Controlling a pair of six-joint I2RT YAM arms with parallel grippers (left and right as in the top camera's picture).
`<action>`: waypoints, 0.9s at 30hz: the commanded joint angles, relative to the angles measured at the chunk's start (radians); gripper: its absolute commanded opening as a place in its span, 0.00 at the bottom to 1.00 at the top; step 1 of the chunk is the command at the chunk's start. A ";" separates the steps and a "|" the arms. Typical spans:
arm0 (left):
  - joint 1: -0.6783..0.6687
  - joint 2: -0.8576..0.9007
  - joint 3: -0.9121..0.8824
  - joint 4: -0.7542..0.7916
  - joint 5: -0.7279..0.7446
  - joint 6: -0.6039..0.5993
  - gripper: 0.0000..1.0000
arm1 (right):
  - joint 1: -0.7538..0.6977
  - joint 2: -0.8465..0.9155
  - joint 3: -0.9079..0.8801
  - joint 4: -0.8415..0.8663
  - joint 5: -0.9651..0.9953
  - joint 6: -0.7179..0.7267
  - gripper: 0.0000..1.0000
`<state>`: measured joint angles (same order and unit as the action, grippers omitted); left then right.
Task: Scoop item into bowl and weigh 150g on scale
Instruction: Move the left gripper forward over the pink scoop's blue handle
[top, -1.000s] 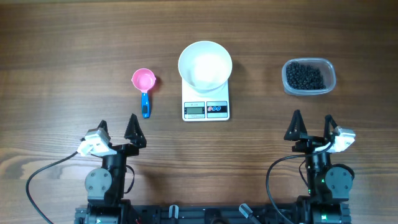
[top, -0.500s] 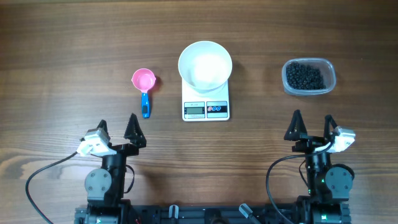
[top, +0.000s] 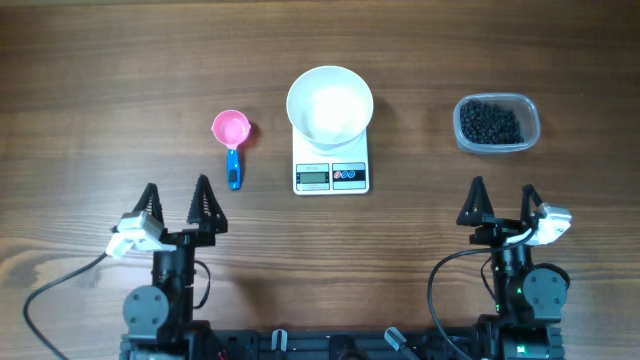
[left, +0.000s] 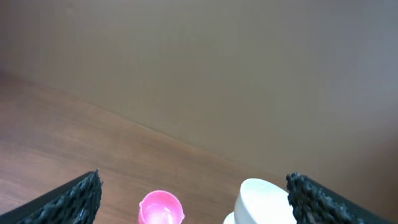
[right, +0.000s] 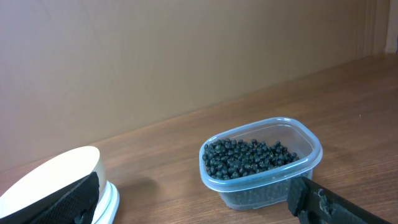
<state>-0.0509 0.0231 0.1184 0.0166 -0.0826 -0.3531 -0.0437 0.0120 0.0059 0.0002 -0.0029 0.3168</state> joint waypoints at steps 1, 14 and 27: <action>-0.002 0.058 0.198 -0.085 -0.012 0.017 1.00 | 0.002 -0.007 0.000 0.006 0.003 0.005 1.00; -0.002 0.791 1.053 -0.773 -0.013 0.089 1.00 | 0.002 -0.007 0.000 0.006 0.003 0.005 1.00; -0.002 1.286 1.130 -0.845 -0.004 0.084 1.00 | 0.002 -0.007 0.000 0.006 0.003 0.005 1.00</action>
<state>-0.0509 1.2465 1.2320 -0.8288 -0.0849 -0.2821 -0.0437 0.0116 0.0059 0.0006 -0.0029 0.3172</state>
